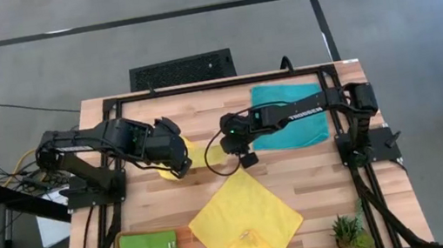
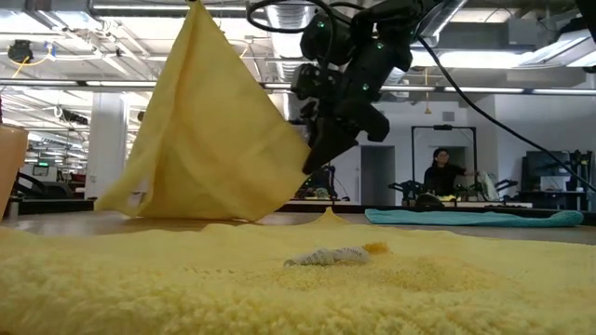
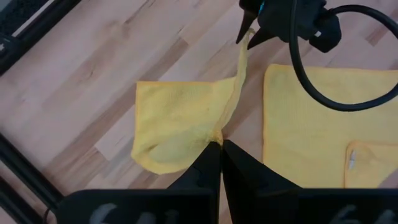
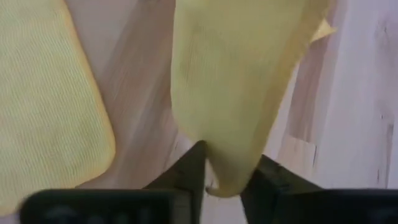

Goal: Fold microfiber towels
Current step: Fold the top yellow microfiber towel

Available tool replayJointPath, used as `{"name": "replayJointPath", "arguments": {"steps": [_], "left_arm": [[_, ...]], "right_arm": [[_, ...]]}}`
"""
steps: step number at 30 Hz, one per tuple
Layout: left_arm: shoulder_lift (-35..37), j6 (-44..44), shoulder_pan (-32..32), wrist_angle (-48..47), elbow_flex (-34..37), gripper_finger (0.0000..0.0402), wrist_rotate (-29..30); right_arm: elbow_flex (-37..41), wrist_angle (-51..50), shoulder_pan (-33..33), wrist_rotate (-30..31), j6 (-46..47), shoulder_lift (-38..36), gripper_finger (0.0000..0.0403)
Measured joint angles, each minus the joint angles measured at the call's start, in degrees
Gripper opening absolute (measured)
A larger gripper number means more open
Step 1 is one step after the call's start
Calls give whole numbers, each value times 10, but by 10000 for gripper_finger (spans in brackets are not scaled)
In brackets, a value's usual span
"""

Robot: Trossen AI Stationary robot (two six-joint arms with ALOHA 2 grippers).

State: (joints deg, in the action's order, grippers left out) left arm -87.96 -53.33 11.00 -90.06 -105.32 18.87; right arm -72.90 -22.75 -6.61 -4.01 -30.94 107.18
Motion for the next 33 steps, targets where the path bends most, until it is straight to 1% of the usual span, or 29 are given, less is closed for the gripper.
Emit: {"name": "replayJointPath", "arguments": {"steps": [5, 6, 11, 16, 19, 22, 25, 28, 33], "left_arm": [[0, 1, 0, 0, 0, 0, 0], [0, 1, 0, 1, 0, 0, -1], [0, -3, -7, 2, 13, 0, -4], [-1, 23, -32, 0, 48, 0, 6], [-2, 42, -57, 0, 68, 0, 28], [-2, 58, -87, 1, 82, 0, 70], [-2, 88, -123, 16, 92, 0, 115], [-3, 128, -161, 51, 101, 0, 156], [-3, 214, -206, 138, 121, 0, 165]], "right_arm": [[0, -42, -9, -1, 0, -3, 19], [0, -57, -12, -2, 1, -8, 12], [0, -107, -41, 6, 27, -44, 18], [0, -121, -76, 27, 31, -105, 7], [0, -126, -96, 49, 28, -141, 11], [0, -132, -118, 70, 16, -166, 9], [0, -119, -144, 95, 5, -175, 5], [0, -104, -169, 114, -2, -175, 8], [0, -112, -195, 121, -6, -174, 8]]}}
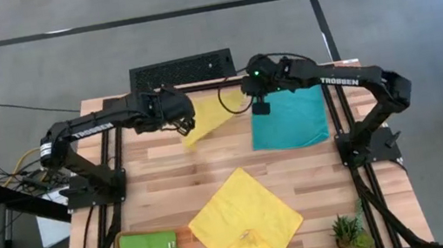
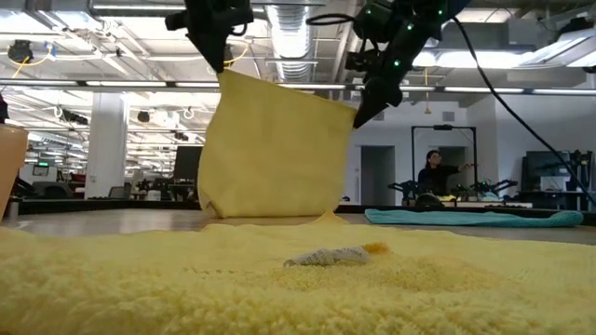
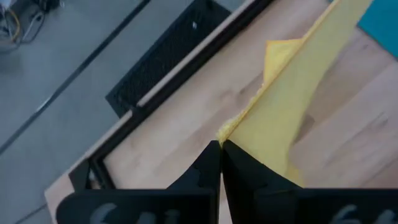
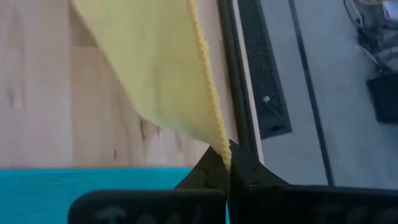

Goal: Fold microfiber towels
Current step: Fold the top yellow microfiber towel

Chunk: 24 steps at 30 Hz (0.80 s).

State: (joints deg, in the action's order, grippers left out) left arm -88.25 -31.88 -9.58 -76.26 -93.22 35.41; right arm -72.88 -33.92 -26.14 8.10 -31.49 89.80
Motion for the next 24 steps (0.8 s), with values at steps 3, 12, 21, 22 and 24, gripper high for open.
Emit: {"name": "replayJointPath", "arguments": {"steps": [3, 12, 21, 22, 24], "left_arm": [[0, 12, -1, 23, 2, 0, 11], [0, -3, 75, 20, 36, 0, -58], [0, -39, 140, 41, 101, 0, -91], [0, -43, 137, 39, 101, 0, -83], [0, -46, 124, 35, 98, 0, -61]], "right_arm": [[0, -26, 0, -1, 10, -10, 6], [0, -169, 58, -8, 27, -61, 10], [0, -194, 107, -6, 46, -61, 12], [0, -182, 106, -3, 45, -61, 12], [0, -164, 99, 9, 41, -61, 10]]}}
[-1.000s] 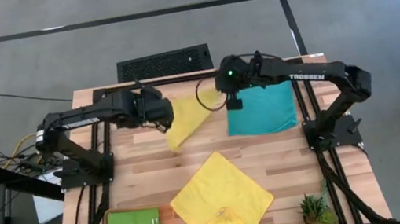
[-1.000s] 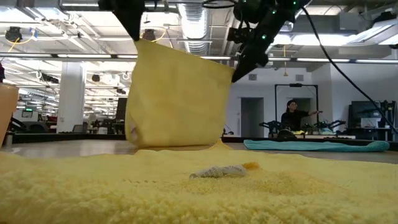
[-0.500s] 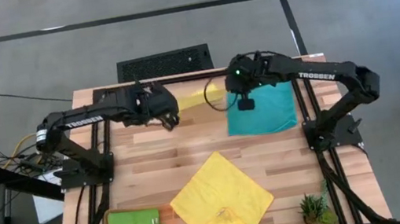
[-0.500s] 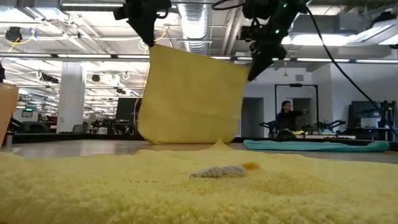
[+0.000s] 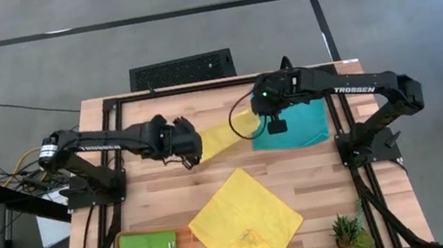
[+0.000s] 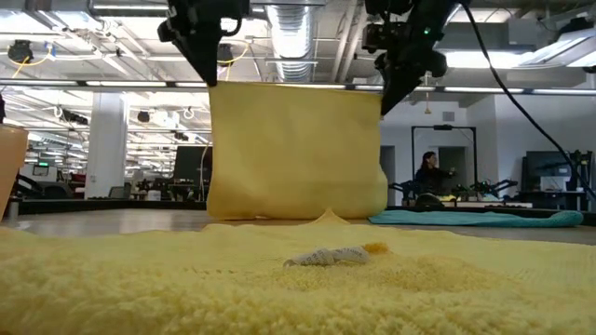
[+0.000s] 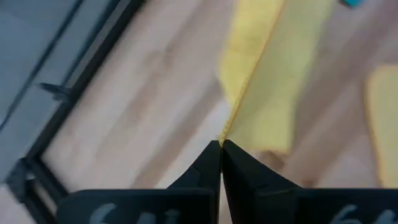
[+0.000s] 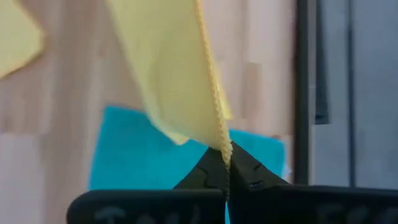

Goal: Fold microfiber towels
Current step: Fold the top yellow microfiber towel

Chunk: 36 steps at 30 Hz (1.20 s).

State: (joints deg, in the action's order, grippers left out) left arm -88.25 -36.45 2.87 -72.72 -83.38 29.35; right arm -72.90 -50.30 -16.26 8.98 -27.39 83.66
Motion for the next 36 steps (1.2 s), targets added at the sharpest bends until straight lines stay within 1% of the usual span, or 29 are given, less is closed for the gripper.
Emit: {"name": "replayJointPath", "arguments": {"steps": [5, 9, 12, 14, 17, 22, 24, 27, 29, 33, 36], "left_arm": [[0, 26, -54, 5, -8, 0, 33], [0, 36, -102, 25, -18, 0, 82], [0, 86, -129, 49, -41, 0, 110], [0, 126, -138, 74, -56, 0, 117], [0, 177, -141, 100, -87, 0, 124], [1, 227, -131, 106, -107, 0, 154], [1, 236, -125, 100, -108, 0, 142], [1, 232, -120, 76, -104, 0, 69], [1, 216, -113, 63, -95, 0, 35], [1, 181, -90, 45, -71, 0, 9], [0, 163, -72, 32, -53, 0, -30]], "right_arm": [[0, 46, -33, 46, -10, 0, 4], [0, 89, -56, 85, -12, 0, 7], [0, 104, -64, 118, -15, -4, 6], [0, 104, -64, 146, -15, -7, 5], [1, 98, -59, 171, -15, -19, 6], [1, 93, -40, 174, -13, -37, 7], [0, 83, -32, 170, -11, -46, 6], [0, 53, -22, 162, -7, -49, 6], [0, 21, -16, 140, 12, -49, 6], [2, -29, -3, 77, 58, -31, 6], [13, -43, 17, 68, 77, -18, 6]]}}
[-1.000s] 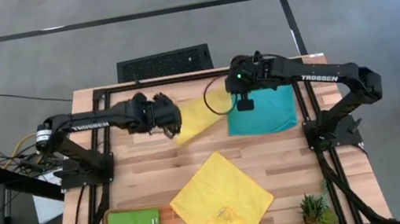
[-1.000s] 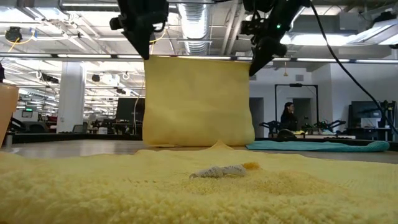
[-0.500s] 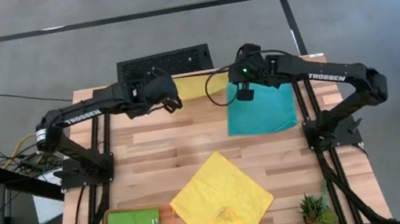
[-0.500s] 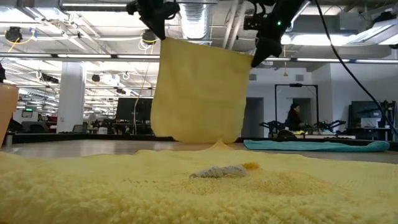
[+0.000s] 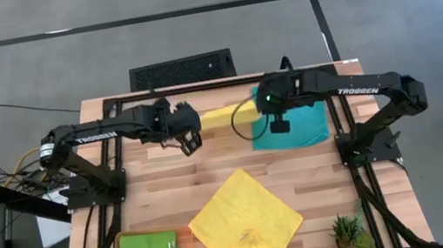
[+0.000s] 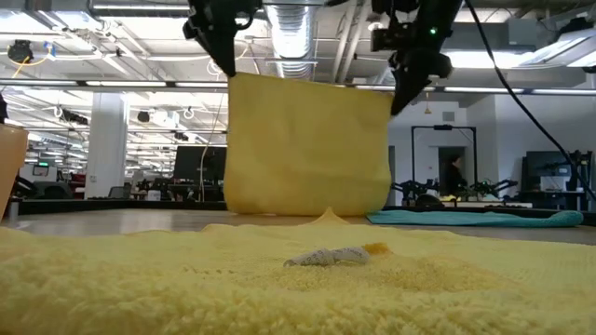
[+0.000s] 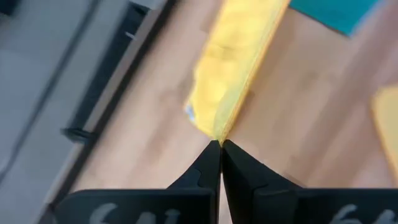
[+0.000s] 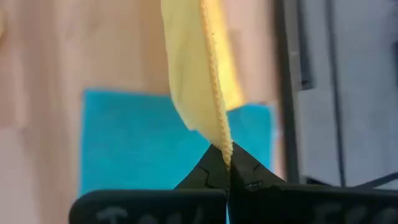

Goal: Fold microfiber towels
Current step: Fold the top yellow microfiber towel

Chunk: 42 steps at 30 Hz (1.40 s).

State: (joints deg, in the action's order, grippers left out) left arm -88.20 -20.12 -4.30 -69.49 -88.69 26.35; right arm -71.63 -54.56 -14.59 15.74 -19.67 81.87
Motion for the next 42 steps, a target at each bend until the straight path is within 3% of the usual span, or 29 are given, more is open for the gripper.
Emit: {"name": "replayJointPath", "arguments": {"steps": [13, 22, 32, 42], "left_arm": [[0, -133, 90, 18, 78, 0, -147], [0, -189, 115, 111, 172, 0, -202], [0, -187, 106, 169, 205, 0, -182], [0, -194, 39, 167, 206, 0, -140]], "right_arm": [[28, -22, 98, -120, 92, 0, 6], [93, 47, 140, -135, 163, 0, 6], [156, 108, 123, -142, 184, 0, 7], [191, 183, 41, -103, 126, 0, 7]]}}
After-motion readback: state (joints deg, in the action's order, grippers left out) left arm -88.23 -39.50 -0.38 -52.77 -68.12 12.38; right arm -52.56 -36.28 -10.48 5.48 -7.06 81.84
